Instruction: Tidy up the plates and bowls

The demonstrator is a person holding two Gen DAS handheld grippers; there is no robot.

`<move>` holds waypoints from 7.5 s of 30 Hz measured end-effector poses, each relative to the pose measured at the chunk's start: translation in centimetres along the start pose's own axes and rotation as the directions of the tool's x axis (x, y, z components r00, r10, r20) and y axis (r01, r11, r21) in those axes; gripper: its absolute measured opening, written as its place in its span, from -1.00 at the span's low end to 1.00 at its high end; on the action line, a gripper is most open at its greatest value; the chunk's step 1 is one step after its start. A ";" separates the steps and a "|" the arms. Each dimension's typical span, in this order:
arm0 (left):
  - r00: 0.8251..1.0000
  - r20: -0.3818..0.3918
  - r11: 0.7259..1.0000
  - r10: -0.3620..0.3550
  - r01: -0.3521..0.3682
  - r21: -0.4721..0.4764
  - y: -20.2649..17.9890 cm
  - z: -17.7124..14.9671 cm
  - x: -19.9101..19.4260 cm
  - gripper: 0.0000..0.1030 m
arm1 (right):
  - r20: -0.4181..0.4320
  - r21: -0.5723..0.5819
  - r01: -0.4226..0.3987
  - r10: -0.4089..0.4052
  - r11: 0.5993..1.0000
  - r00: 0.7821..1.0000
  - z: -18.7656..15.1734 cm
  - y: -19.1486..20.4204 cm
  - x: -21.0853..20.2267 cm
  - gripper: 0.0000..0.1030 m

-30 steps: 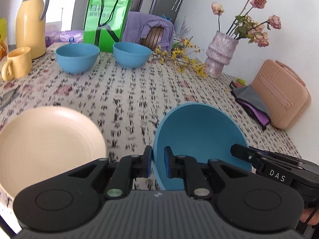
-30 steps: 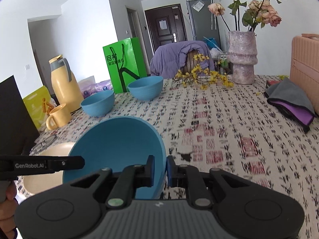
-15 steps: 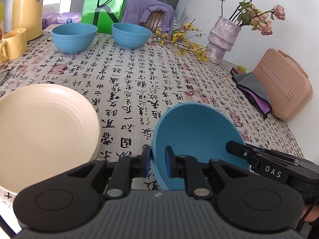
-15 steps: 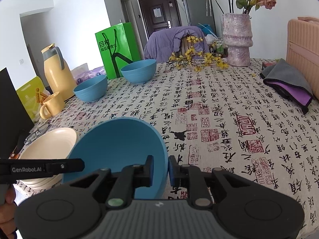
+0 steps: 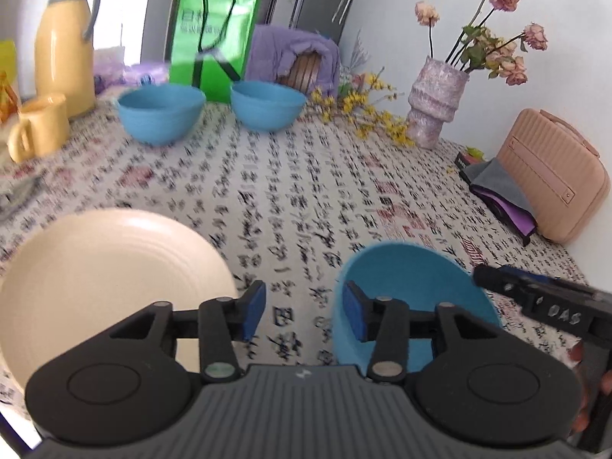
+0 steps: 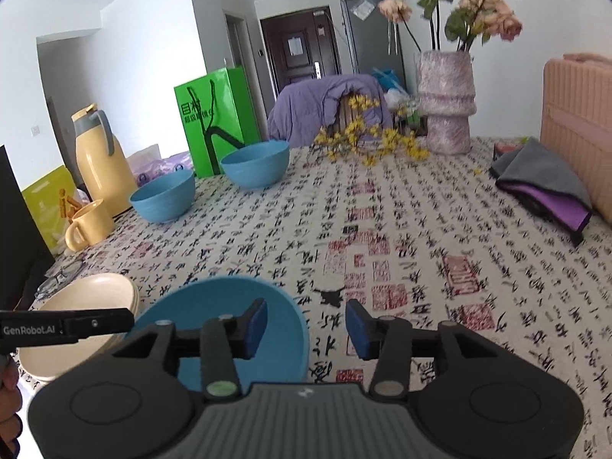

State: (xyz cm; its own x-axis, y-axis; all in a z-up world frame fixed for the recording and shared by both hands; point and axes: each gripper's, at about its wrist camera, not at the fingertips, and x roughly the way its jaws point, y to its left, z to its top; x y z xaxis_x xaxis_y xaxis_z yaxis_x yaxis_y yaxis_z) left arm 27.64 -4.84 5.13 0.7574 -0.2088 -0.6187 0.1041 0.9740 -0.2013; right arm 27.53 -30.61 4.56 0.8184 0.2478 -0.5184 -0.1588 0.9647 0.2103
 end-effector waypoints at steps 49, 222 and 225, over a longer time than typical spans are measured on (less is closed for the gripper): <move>0.982 0.142 0.992 0.122 -0.117 -0.043 18.1 10.5 -3.0 0.46 | -0.059 -0.107 -0.367 0.362 0.924 0.930 11.9 14.3 8.5 0.07; 0.977 -0.213 0.990 0.023 -0.052 -0.134 11.0 28.6 34.5 -0.63 | -0.353 0.058 -0.252 0.256 0.966 0.900 24.5 0.8 43.2 -0.49; 0.973 -0.227 0.990 0.029 -0.060 -0.130 10.9 28.6 34.3 -0.66 | -0.344 0.102 -0.245 0.265 0.964 0.901 24.6 0.3 43.3 -0.59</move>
State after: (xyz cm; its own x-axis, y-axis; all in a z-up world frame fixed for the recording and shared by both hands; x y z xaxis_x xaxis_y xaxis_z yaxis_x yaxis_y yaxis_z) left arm 73.20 1.09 3.47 0.5938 -0.1951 -0.7806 -0.0262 0.9650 -0.2611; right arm 76.48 -21.75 2.54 0.5052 0.5098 -0.6963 -0.2967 0.8603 0.4145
